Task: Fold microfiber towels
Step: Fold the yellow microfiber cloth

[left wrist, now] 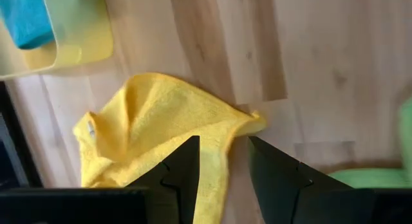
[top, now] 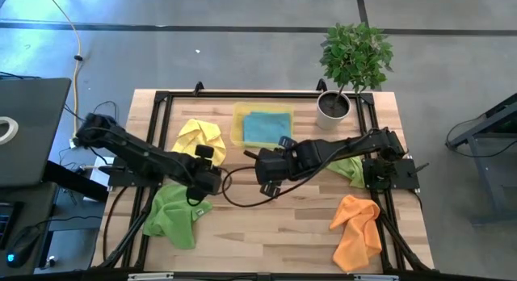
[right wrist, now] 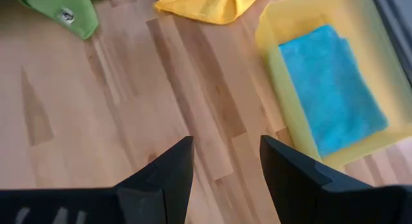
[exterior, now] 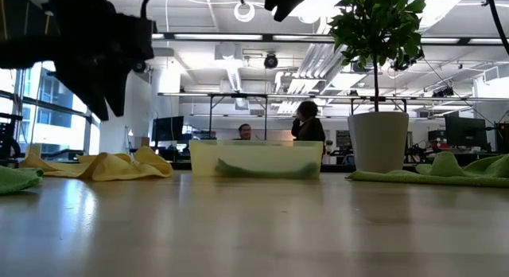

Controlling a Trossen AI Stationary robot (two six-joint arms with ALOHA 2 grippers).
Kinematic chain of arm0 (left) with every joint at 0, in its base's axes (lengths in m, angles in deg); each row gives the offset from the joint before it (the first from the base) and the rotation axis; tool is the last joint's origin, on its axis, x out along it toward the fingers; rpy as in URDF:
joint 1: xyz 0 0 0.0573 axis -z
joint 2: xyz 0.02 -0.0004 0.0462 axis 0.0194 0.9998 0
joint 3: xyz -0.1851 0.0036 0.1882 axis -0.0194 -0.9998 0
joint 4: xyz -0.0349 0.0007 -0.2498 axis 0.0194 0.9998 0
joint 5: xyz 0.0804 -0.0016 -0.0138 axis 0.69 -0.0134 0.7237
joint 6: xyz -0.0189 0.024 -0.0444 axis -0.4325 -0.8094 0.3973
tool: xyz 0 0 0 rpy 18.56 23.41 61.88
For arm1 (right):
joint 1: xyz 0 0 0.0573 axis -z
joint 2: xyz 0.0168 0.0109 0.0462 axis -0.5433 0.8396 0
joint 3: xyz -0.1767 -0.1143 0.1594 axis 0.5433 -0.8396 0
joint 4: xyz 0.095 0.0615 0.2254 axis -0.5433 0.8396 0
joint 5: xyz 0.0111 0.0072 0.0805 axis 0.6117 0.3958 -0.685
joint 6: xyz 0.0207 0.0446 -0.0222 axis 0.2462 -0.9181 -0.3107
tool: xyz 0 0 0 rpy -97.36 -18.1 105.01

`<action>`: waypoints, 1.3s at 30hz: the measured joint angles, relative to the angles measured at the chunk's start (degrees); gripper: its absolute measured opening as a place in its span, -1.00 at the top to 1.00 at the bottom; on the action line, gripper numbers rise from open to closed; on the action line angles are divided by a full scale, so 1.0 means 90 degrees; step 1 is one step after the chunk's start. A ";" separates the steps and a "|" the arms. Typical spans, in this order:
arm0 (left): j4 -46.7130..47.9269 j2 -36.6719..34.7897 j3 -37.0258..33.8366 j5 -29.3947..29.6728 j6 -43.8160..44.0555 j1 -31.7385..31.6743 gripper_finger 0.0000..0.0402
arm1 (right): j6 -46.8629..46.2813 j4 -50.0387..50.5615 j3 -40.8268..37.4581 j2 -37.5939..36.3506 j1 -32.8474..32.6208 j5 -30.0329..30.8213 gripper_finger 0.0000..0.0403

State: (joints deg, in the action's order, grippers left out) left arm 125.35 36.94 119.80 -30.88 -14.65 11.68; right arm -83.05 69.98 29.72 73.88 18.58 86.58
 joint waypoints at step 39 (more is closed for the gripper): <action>-0.1865 -0.0376 -0.1258 -0.0307 -0.0142 -0.0934 0.96 | 0.0576 -0.0123 -0.0005 0.0000 0.0172 0.0670 0.16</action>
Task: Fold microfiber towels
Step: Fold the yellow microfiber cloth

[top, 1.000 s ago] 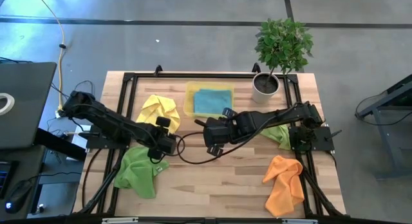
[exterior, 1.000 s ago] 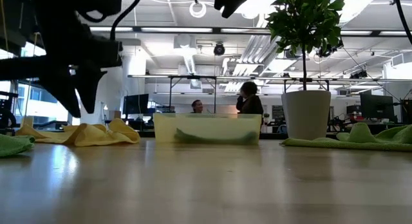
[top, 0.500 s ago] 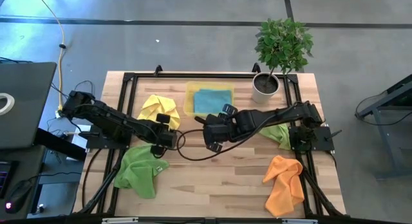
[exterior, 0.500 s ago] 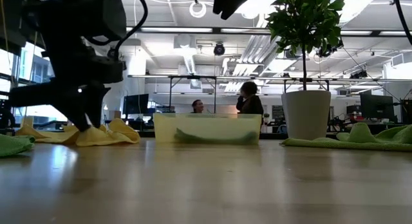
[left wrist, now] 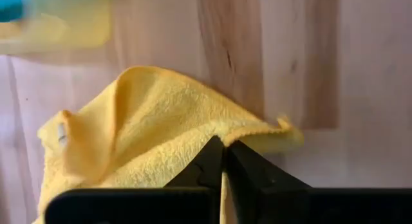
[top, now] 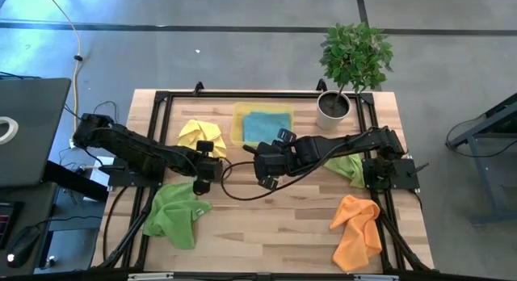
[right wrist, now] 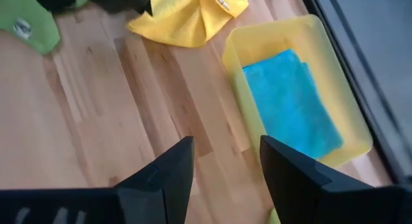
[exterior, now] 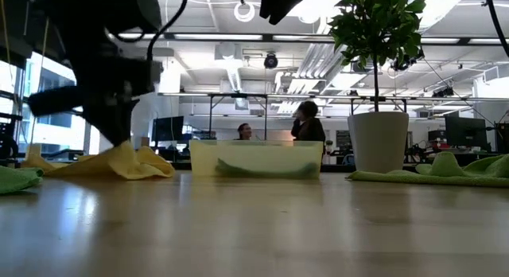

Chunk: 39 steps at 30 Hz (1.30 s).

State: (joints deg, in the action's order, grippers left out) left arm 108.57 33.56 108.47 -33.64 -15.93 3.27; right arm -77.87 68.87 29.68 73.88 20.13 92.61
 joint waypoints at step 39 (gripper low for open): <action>0.3081 -0.0483 0.4339 -0.0663 0.3473 -0.0083 1.00 | 0.1133 -0.7990 -0.4595 0.0002 -0.0614 -0.0875 0.16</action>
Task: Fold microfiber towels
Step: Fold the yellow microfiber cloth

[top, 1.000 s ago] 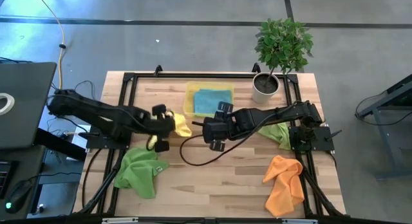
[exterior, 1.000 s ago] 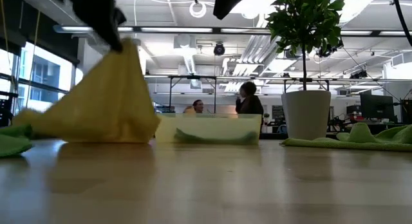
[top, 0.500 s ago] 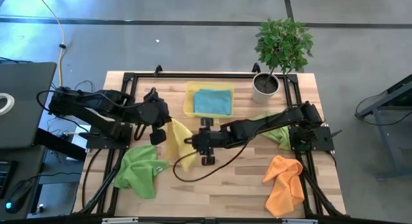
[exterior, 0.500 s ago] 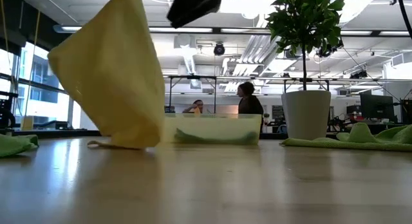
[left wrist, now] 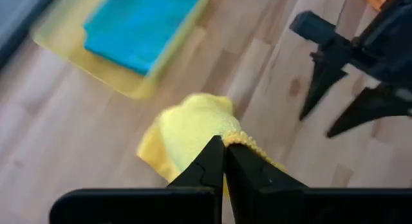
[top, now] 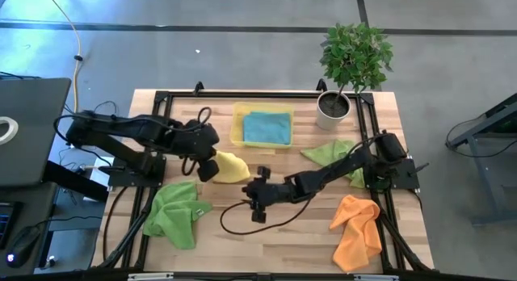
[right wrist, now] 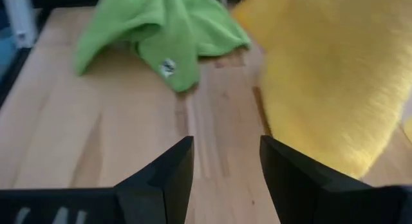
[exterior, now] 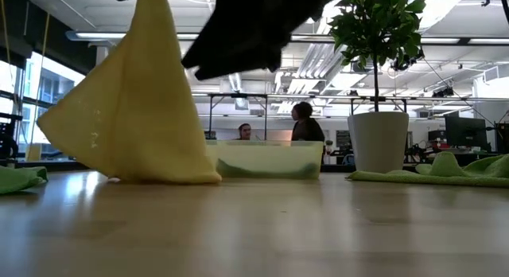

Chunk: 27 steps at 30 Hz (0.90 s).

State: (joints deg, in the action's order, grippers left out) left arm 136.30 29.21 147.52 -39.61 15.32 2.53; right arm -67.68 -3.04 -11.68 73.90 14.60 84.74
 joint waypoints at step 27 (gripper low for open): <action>-0.2699 0.0905 0.0733 -0.1057 -0.0045 0.0025 1.00 | -0.0580 -0.0166 -0.0311 -0.0005 -0.0604 0.3076 0.16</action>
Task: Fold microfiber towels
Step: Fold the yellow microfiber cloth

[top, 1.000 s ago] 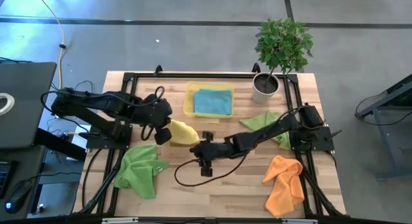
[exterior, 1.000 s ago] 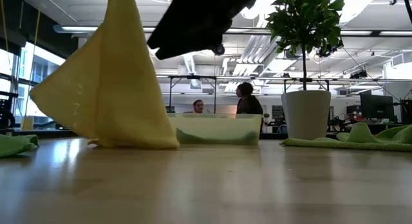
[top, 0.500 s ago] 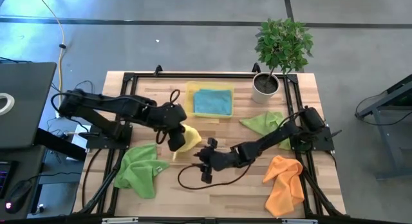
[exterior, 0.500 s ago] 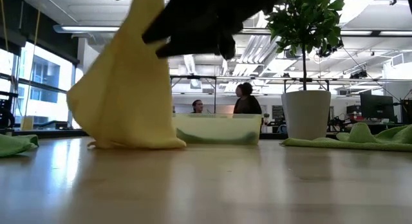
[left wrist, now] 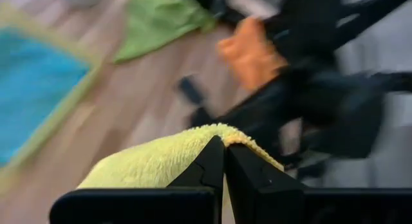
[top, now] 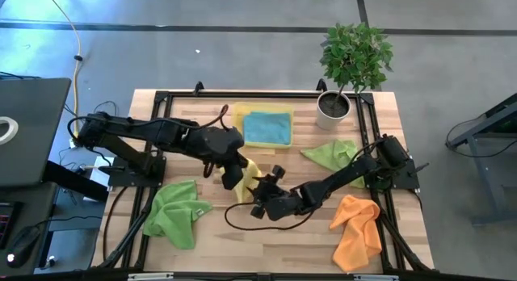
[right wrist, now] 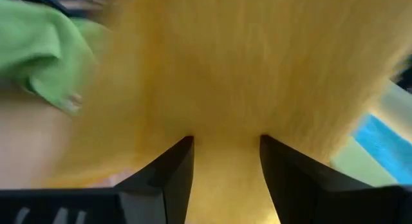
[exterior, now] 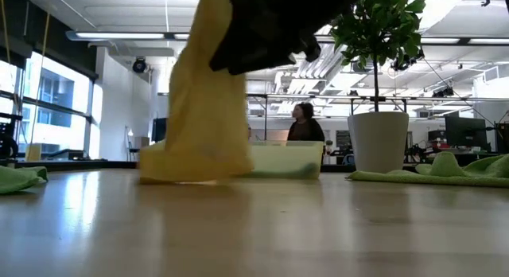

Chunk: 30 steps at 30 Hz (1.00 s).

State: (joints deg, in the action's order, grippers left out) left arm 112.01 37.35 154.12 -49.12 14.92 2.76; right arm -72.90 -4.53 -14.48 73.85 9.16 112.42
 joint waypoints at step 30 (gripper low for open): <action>0.3803 0.2046 -0.0004 0.0914 -0.0485 0.0682 0.93 | -0.2911 0.4077 0.0000 -0.1431 -0.0911 -0.0553 0.16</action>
State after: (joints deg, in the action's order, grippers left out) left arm 146.23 55.76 154.08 -40.89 10.56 8.89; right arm -99.10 32.17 -14.48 60.97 0.96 107.45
